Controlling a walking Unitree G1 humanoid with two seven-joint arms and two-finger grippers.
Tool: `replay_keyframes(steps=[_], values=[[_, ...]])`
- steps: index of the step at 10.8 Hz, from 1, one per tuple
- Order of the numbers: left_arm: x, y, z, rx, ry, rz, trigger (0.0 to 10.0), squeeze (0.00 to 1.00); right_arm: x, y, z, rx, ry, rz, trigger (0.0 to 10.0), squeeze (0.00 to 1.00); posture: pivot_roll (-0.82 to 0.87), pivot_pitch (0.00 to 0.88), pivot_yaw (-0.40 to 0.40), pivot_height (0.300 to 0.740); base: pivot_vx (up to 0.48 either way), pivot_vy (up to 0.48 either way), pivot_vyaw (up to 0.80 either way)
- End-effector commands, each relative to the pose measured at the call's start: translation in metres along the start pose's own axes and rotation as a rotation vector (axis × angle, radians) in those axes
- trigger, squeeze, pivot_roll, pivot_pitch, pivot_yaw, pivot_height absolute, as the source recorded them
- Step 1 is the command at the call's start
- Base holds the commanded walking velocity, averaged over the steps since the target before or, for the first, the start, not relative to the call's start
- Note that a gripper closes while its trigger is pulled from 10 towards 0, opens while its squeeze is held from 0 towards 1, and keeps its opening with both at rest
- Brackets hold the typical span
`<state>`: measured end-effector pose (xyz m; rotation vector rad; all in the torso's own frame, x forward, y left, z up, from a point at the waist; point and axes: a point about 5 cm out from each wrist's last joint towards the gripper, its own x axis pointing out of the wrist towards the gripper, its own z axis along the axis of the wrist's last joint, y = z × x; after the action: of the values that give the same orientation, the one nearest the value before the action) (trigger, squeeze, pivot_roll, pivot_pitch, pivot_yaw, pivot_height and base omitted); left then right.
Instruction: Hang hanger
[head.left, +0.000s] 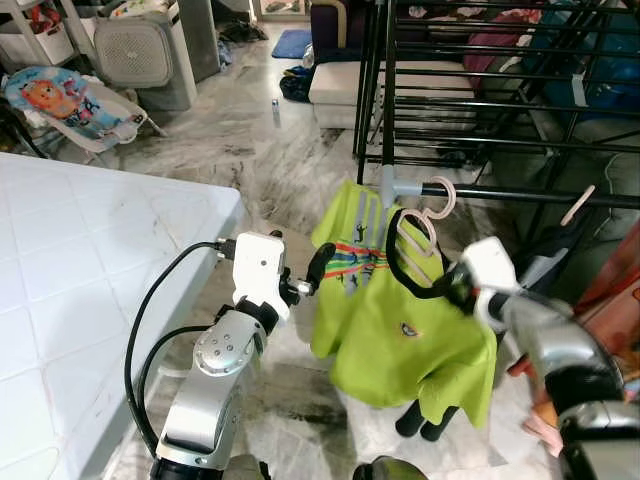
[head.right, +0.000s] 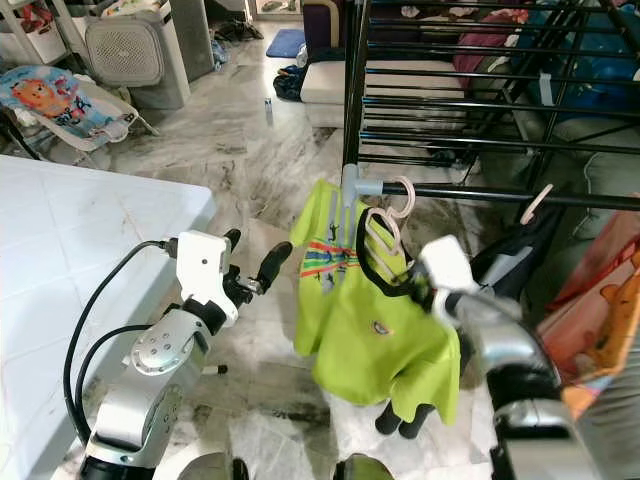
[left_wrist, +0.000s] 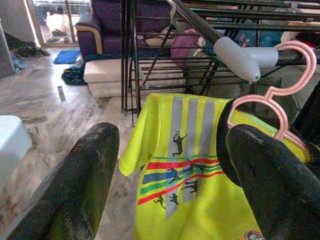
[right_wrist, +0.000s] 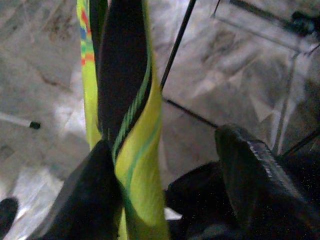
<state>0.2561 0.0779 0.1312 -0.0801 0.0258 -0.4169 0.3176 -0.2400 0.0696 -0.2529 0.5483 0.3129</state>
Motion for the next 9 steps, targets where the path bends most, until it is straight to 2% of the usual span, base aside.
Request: replay_keyframes(steps=[1,2,5,8,9], values=[[-0.001,0.002,-0.003,0.002,0.023,0.011,10.0,0.00,0.001,0.000,0.001,0.010,-0.004,0.023,0.0,0.00,-0.03,0.034,0.008,0.740,0.000,0.000,0.00],[0.000,0.003,-0.004,0.007,0.030,0.006,10.0,0.00,0.002,0.002,0.002,0.038,-0.025,0.056,0.0,0.00,-0.04,0.030,0.013,0.740,0.000,0.000,0.00],[0.004,0.003,-0.004,0.021,0.039,0.010,10.0,0.00,0.004,0.004,-0.004,0.044,-0.016,0.111,0.0,0.00,-0.05,0.034,0.007,0.740,0.000,0.000,0.00],[0.015,0.008,0.006,0.068,0.015,0.016,10.0,0.00,0.005,0.002,0.015,0.036,-0.072,0.105,0.0,0.00,-0.05,0.065,0.005,0.740,0.000,0.000,0.00],[0.017,0.011,0.012,0.085,-0.007,0.027,10.0,0.00,0.004,0.005,0.025,0.018,-0.119,0.096,0.0,0.00,-0.05,0.067,0.009,0.740,0.000,0.000,0.00]])
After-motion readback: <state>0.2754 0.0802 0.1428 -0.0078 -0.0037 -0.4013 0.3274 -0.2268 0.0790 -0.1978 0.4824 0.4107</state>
